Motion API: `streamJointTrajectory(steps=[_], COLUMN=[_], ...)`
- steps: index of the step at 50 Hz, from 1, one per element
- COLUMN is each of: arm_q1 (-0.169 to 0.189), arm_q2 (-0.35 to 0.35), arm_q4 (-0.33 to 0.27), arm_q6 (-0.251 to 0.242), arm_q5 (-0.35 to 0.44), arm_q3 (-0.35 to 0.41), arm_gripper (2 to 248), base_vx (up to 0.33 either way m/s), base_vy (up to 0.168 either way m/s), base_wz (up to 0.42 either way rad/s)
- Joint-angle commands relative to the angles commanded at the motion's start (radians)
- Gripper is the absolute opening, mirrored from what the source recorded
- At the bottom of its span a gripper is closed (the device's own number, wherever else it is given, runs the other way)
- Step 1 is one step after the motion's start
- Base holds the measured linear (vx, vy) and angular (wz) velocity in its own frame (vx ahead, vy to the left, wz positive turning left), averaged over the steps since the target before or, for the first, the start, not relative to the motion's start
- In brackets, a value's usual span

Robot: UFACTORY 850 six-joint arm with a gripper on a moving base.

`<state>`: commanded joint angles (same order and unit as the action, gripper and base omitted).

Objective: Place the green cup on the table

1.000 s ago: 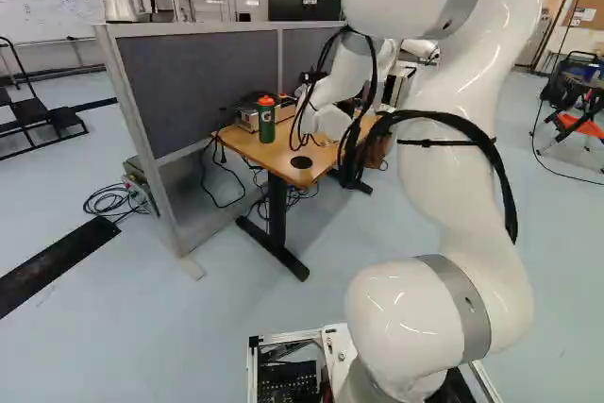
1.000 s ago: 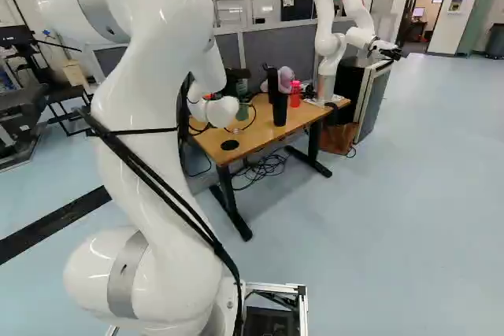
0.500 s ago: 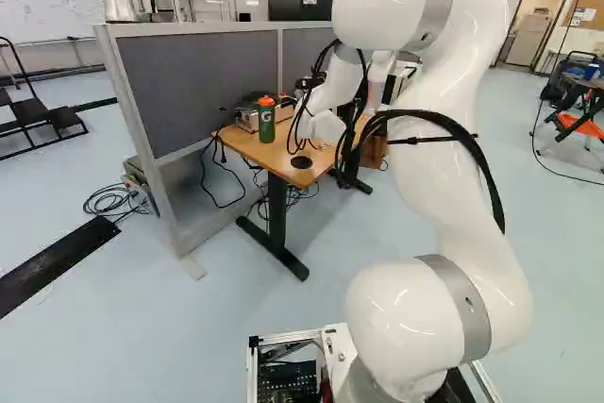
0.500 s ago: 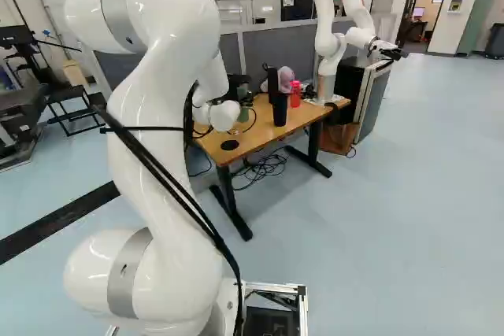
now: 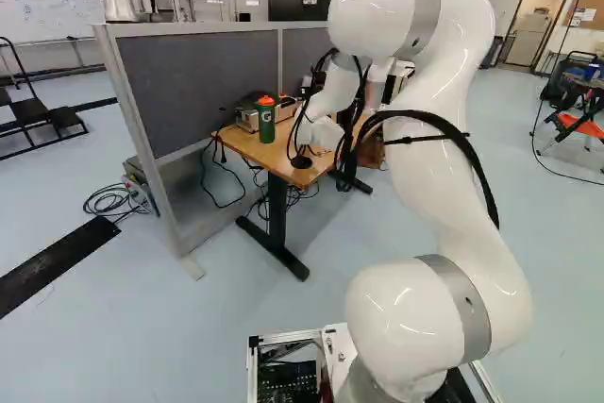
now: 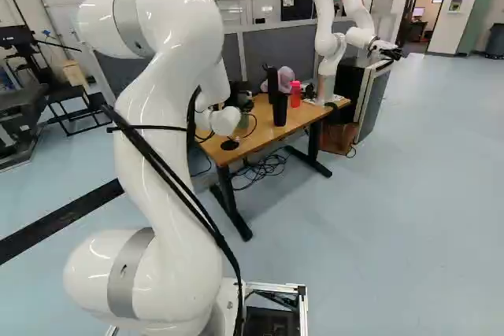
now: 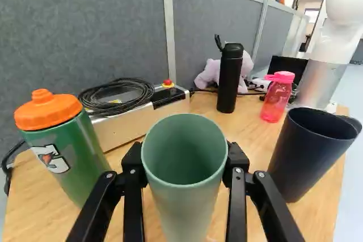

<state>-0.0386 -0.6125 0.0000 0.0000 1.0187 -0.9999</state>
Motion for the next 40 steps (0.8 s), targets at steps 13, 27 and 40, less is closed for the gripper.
streamJointTrajectory(steps=[13, 27, 40], arm_q1=[0.0, 0.0, 0.0], arm_q2=[-0.021, -0.023, -0.023], arm_q4=[0.0, 0.0, 0.0], arm_q6=[0.0, 0.0, 0.0], arm_q5=[0.0, 0.0, 0.0], arm_q3=[-0.004, -0.004, -0.004], arm_gripper=[127, 202, 247], base_vx=[0.0, 0.0, 0.0], base_vy=[0.0, 0.0, 0.0], base_wz=[0.0, 0.0, 0.0])
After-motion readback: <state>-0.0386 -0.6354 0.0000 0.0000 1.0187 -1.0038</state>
